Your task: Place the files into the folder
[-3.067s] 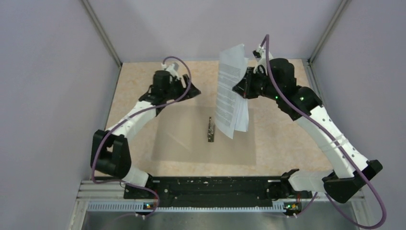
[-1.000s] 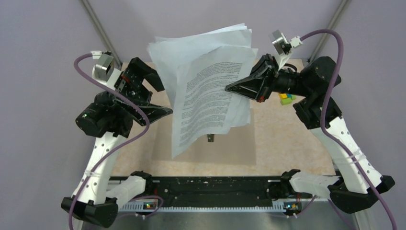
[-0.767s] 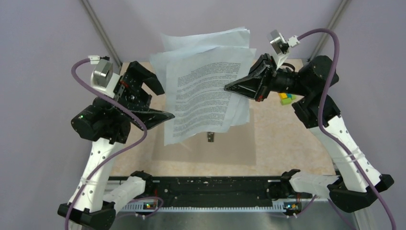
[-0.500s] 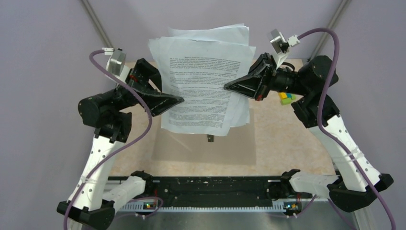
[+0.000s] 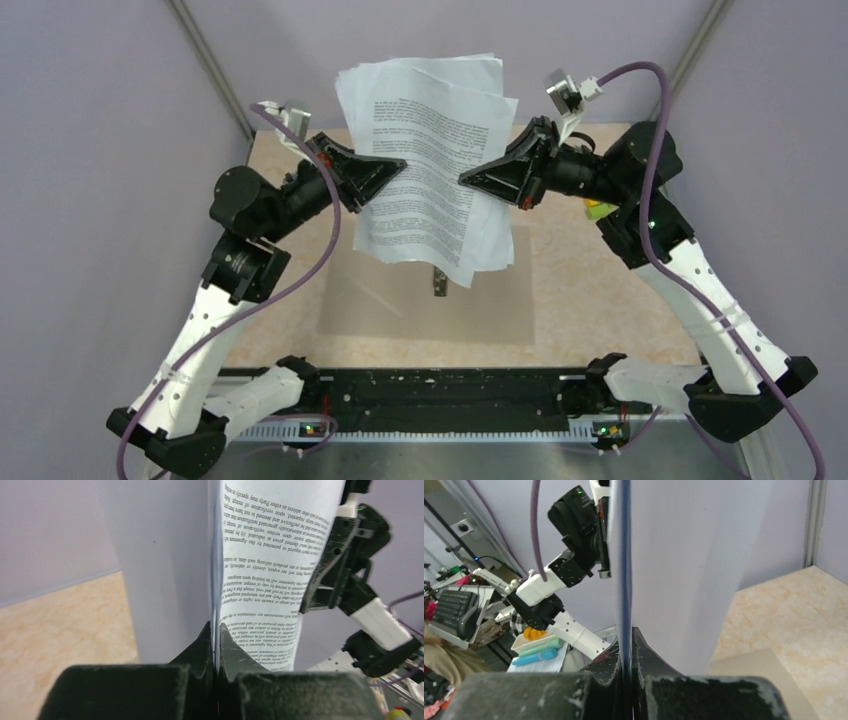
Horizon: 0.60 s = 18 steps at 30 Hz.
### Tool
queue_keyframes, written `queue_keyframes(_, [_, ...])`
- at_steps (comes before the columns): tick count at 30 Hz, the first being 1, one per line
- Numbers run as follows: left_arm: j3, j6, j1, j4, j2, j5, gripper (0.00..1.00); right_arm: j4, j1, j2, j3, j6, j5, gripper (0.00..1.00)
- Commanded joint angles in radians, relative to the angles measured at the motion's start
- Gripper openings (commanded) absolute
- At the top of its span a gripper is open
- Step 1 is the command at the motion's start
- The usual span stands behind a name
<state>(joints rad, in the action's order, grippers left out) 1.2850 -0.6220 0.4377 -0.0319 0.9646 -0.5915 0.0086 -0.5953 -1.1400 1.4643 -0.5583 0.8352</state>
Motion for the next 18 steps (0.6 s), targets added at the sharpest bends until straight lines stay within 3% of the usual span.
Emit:
queue_keyframes(1, [0.013, 0.151, 0.095, 0.165, 0.013, 0.343, 0.0, -0.085, -0.058, 0.02, -0.019, 0.066, -0.16, 0.0])
queue_keyframes(3, [-0.001, 0.142, 0.096, 0.152, 0.023, 0.313, 0.0, -0.133, -0.073, 0.027, -0.038, 0.109, -0.222, 0.0])
queue_keyframes(6, [-0.001, 0.141, 0.099, 0.138, 0.021, 0.282, 0.0, -0.129, -0.072, 0.053, -0.073, 0.143, -0.256, 0.24])
queue_keyframes(9, [0.015, 0.139, 0.097, 0.138, 0.023, 0.24, 0.0, -0.102, -0.071, 0.054, -0.076, 0.147, -0.237, 0.39])
queue_keyframes(18, [0.037, 0.09, 0.098, 0.127, 0.002, 0.205, 0.0, 0.024, -0.051, 0.084, -0.144, 0.104, -0.205, 0.55])
